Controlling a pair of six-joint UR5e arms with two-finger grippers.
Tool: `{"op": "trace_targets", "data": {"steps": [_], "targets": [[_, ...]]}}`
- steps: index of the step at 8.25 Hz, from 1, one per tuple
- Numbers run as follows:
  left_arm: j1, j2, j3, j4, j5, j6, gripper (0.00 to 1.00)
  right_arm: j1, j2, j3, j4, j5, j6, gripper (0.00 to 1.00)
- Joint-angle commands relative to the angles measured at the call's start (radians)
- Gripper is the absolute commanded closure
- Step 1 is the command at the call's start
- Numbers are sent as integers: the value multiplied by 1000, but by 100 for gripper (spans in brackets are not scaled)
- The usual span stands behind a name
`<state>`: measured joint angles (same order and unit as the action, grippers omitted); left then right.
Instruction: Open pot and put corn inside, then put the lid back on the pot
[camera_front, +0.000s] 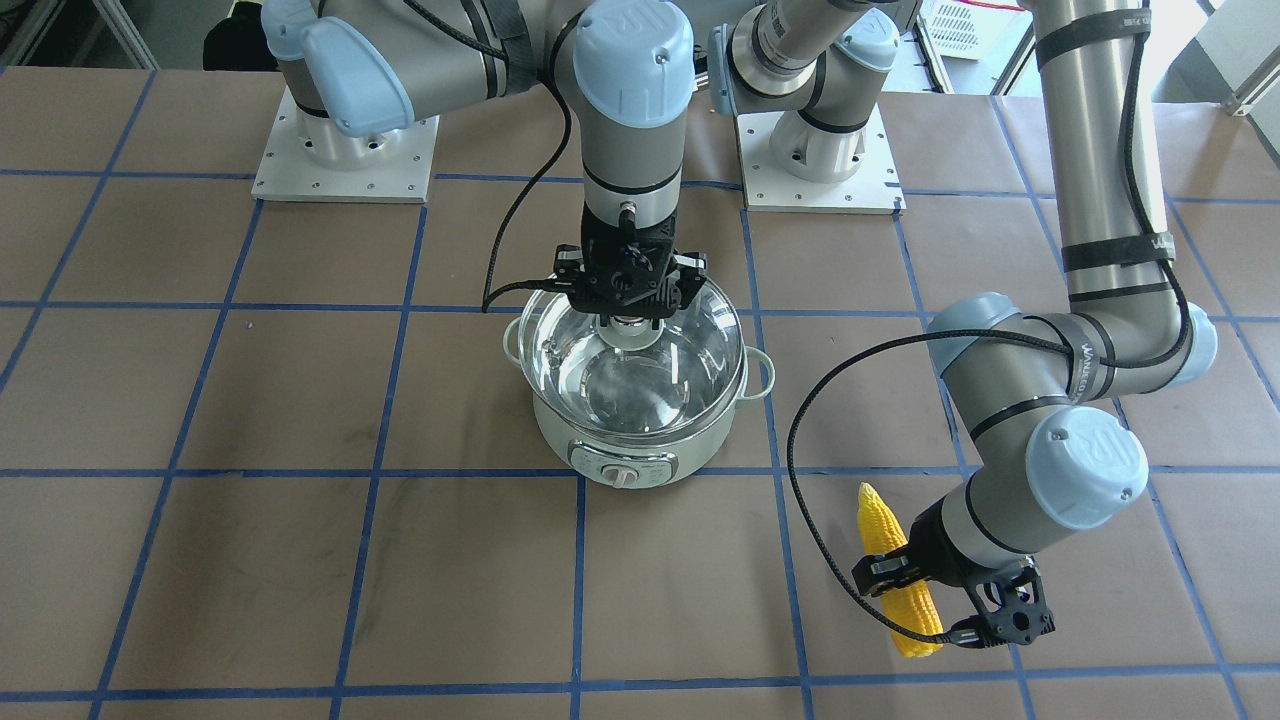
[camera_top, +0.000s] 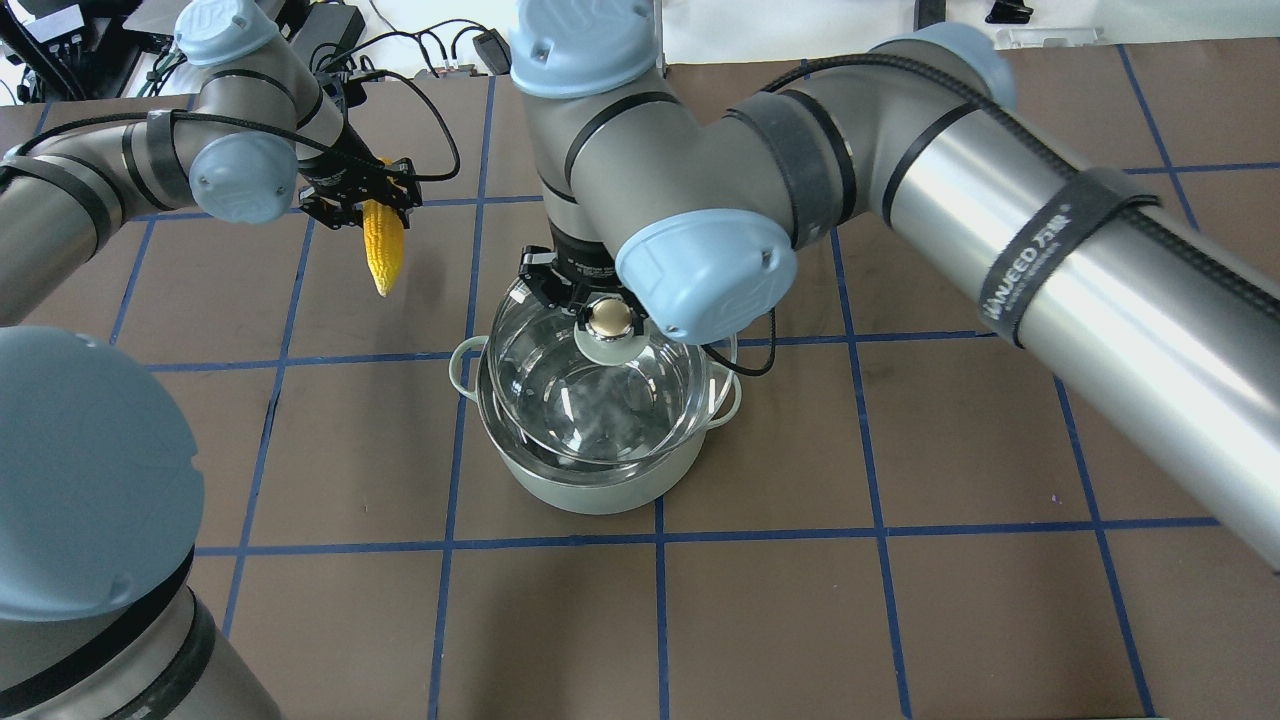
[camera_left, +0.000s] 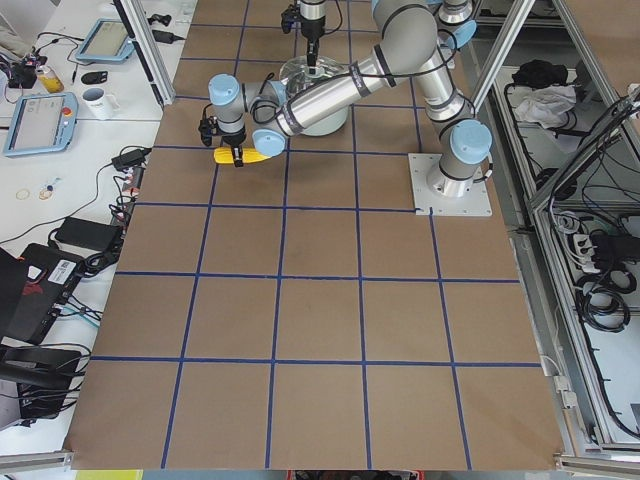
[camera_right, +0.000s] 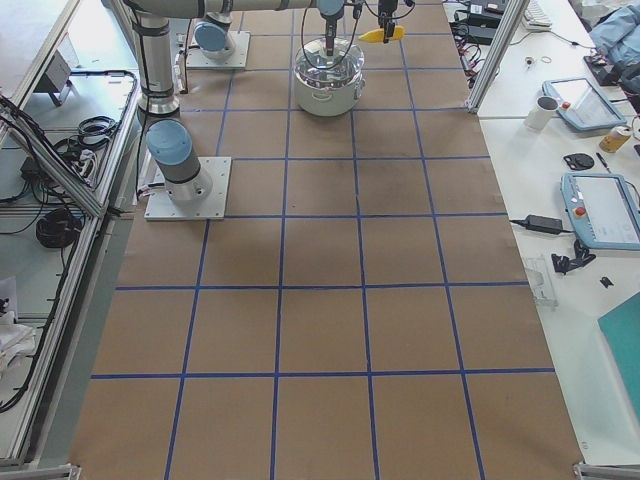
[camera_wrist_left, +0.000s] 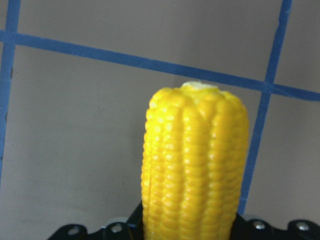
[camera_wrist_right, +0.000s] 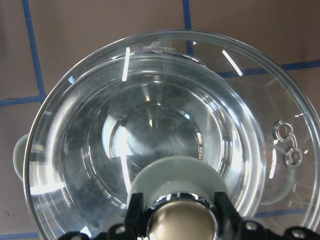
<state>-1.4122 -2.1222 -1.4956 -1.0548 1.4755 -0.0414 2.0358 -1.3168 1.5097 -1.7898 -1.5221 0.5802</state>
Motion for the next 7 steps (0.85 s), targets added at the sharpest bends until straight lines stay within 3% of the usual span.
{"op": "trace_targets", "data": {"steps": [1, 4, 7], "targets": [[-17, 117, 0, -121, 2, -18, 100, -122, -163, -5, 160, 2, -106, 67], [-156, 218, -9, -148, 2, -147, 100, -325, -278, -5, 321, -10, -297, 67], [-337, 264, -21, -201, 0, -288, 100, -378, -295, -3, 383, -10, -352, 68]]}}
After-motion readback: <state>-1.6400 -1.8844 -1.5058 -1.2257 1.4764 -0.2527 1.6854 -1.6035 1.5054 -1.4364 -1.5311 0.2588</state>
